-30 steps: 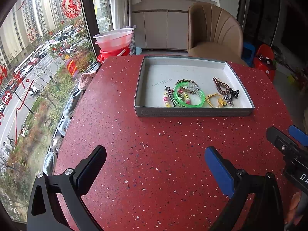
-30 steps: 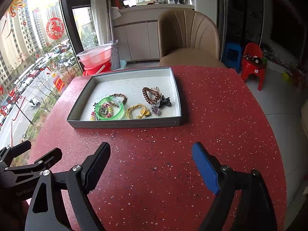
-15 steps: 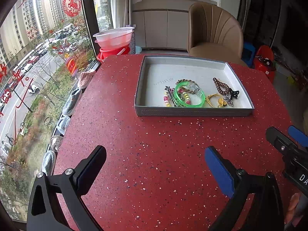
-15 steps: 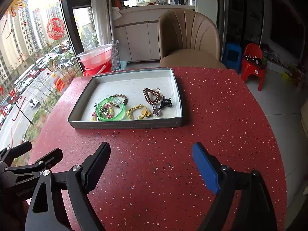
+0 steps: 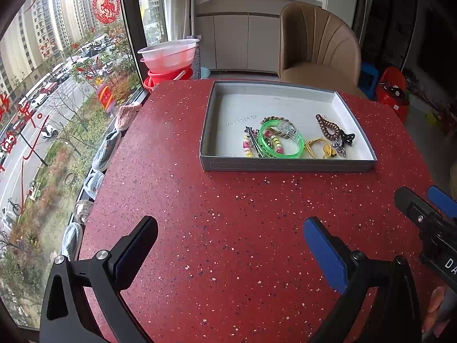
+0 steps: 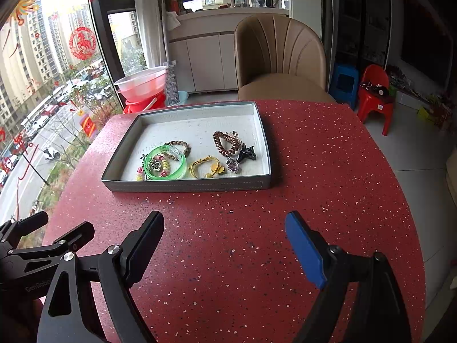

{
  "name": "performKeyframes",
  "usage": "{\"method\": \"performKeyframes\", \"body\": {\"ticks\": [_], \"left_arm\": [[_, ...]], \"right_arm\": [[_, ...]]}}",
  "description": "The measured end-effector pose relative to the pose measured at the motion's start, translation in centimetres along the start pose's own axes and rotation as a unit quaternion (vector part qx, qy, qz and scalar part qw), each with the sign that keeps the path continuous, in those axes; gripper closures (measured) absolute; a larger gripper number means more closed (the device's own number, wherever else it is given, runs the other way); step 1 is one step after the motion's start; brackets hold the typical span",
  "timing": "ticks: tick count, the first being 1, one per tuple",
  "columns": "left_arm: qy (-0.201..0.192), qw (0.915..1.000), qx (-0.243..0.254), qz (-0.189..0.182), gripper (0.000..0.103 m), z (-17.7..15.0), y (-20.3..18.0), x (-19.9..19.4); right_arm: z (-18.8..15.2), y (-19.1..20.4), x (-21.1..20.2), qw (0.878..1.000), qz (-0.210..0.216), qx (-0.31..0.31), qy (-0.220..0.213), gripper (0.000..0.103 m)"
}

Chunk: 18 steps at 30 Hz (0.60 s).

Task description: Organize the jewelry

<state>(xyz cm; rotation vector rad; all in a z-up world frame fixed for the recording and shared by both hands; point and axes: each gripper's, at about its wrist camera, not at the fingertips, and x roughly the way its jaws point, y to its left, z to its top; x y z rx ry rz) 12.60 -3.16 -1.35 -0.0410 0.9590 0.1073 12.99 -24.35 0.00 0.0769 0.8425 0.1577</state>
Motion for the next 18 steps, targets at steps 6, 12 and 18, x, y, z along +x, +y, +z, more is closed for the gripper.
{"method": "performKeyframes", "body": {"ticks": [6, 12, 18], "left_arm": [[0.000, 1.0000, 0.001, 0.001, 0.000, -0.02, 0.03, 0.00], [0.000, 1.0000, 0.000, 0.000, 0.000, -0.01, 0.02, -0.01], [0.001, 1.0000, 0.001, 0.000, 0.000, 0.00, 0.01, -0.01]], "right_arm": [[0.03, 0.06, 0.00, 1.000, 0.000, 0.000, 0.000, 0.014], [0.06, 0.17, 0.02, 1.000, 0.000, 0.001, 0.000, 0.014], [0.06, 0.17, 0.03, 1.000, 0.000, 0.001, 0.000, 0.014]]}}
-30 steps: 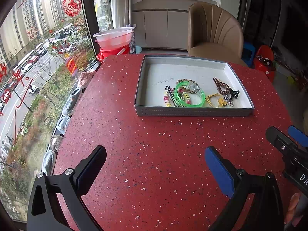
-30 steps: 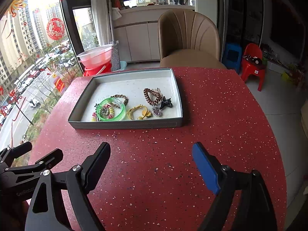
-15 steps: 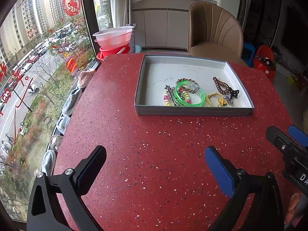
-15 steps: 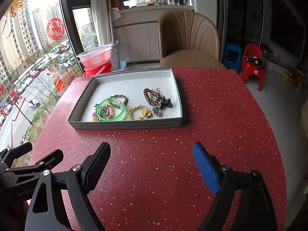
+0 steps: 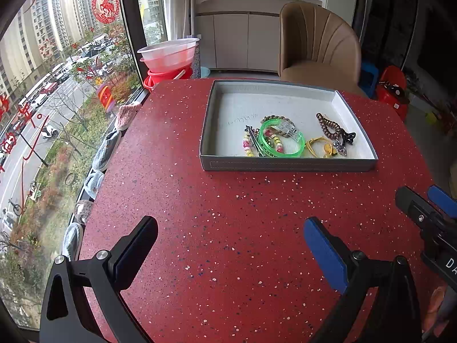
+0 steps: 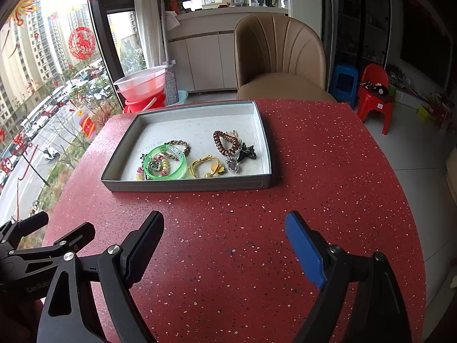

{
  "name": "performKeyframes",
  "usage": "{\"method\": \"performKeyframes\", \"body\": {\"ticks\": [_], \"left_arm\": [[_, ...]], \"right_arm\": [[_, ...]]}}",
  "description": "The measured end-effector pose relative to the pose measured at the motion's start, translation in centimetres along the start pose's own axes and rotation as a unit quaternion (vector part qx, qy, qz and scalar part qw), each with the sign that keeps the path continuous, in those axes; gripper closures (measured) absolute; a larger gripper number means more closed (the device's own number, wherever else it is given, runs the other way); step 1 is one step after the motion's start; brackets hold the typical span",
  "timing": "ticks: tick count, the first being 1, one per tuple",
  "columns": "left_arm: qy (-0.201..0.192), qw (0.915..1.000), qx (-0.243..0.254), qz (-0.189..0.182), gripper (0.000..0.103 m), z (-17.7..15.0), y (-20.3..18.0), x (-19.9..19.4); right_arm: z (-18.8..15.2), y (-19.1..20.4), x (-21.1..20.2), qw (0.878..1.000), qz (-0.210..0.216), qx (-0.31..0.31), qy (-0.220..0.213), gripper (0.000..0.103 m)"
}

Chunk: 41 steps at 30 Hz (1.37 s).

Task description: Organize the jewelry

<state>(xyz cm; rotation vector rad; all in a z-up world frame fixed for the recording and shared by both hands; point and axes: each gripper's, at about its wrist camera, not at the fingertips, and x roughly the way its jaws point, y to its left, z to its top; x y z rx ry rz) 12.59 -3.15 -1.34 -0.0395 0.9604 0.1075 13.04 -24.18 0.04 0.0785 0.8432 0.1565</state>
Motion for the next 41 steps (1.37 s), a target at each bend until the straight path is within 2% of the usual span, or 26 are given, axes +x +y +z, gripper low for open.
{"method": "performKeyframes", "body": {"ticks": [27, 41], "left_arm": [[0.014, 0.9999, -0.005, -0.001, 0.000, -0.41, 0.39, 0.54], [0.009, 1.0000, 0.000, -0.003, 0.000, -0.16, 0.18, 0.33]], "right_arm": [[-0.05, -0.02, -0.01, 1.000, 0.000, 0.001, 0.001, 0.014], [-0.15, 0.04, 0.02, 1.000, -0.001, 0.002, 0.001, 0.014]]}}
